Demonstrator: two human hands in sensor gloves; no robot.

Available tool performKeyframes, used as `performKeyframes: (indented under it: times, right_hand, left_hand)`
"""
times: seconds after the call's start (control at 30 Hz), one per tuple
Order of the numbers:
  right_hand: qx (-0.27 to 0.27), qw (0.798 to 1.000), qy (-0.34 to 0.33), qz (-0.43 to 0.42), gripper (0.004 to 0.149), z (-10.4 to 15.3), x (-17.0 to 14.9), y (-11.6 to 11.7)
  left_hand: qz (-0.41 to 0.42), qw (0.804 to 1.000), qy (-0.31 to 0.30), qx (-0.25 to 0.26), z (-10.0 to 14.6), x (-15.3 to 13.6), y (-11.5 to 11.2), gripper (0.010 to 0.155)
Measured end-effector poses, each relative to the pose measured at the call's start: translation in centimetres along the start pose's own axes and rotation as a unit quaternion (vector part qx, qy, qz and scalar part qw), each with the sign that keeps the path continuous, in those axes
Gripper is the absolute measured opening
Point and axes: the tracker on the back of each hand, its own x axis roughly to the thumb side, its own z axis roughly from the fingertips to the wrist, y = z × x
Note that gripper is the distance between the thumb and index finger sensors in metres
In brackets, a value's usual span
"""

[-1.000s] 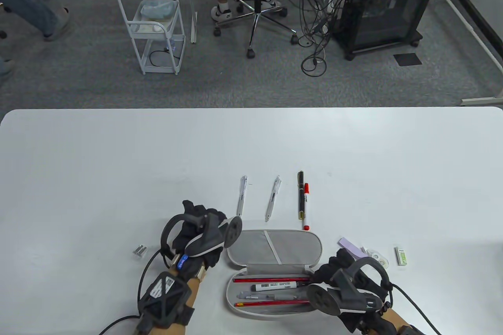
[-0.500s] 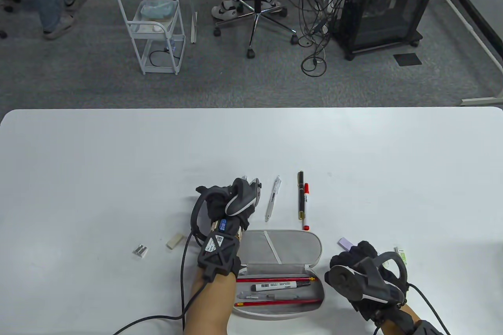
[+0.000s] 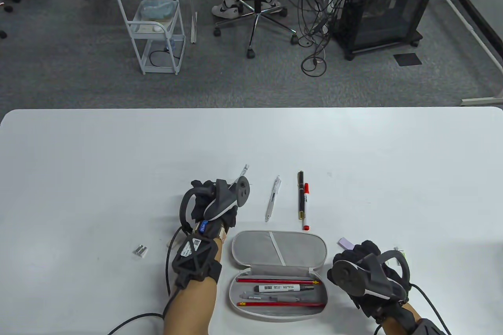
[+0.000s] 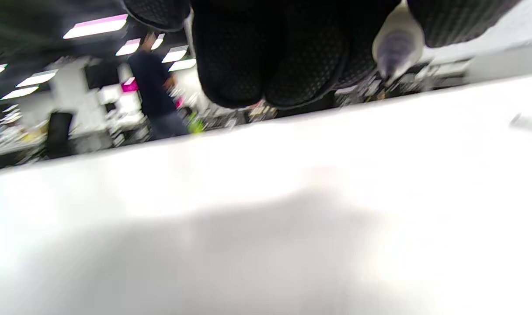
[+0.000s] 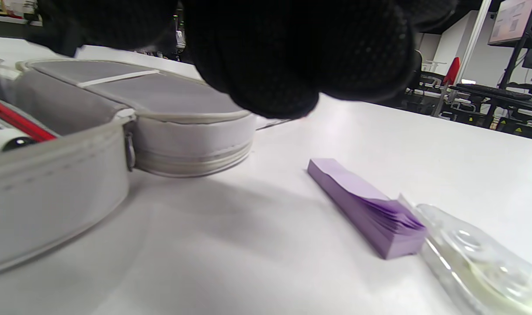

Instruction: Pack double-layer zippered pencil case

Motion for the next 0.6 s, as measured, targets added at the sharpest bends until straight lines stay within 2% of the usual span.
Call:
performKeyframes:
  times: [0.03, 0.1, 0.2, 0.3, 0.4, 0.53, 0.6]
  right_hand:
    - [0.001, 1.0, 0.003, 0.0, 0.054, -0.1, -0.1, 0.0]
    - [0.002, 1.0, 0.016, -0.004, 0.053, -0.2, -0.6, 0.1]
    - [-0.001, 0.999, 0.036, -0.01, 0.054, -0.3, -1.2, 0.2]
    - [-0.01, 0.998, 0.056, -0.015, 0.054, -0.5, -1.8, 0.3]
    - [-0.008, 0.997, 0.07, -0.016, 0.054, -0.6, -2.2, 0.6]
    - [-0.015, 0.996, 0.086, -0.026, 0.054, -1.0, -2.4, 1.1]
    - [-0.017, 0.995, 0.096, -0.03, 0.054, -1.4, -2.5, 1.4]
  left_hand:
    - [0.006, 0.999, -0.028, 0.021, 0.7, 0.3, 1.0, 0.049]
    - [0.008, 0.991, -0.107, 0.08, 3.6, 1.8, 3.5, 0.049]
    - [-0.054, 0.975, -0.189, 0.108, 8.1, 4.8, 4.3, 0.049]
    - [-0.151, 0.941, -0.285, 0.106, 13.1, 7.8, 2.4, 0.049]
    - [-0.178, 0.92, -0.336, 0.094, 16.8, 8.8, 0.1, 0.049]
    - [-0.144, 0.919, -0.359, 0.083, 18.6, 8.8, -1.7, 0.049]
    - [-0.153, 0.914, -0.367, 0.085, 18.8, 8.9, -2.2, 0.049]
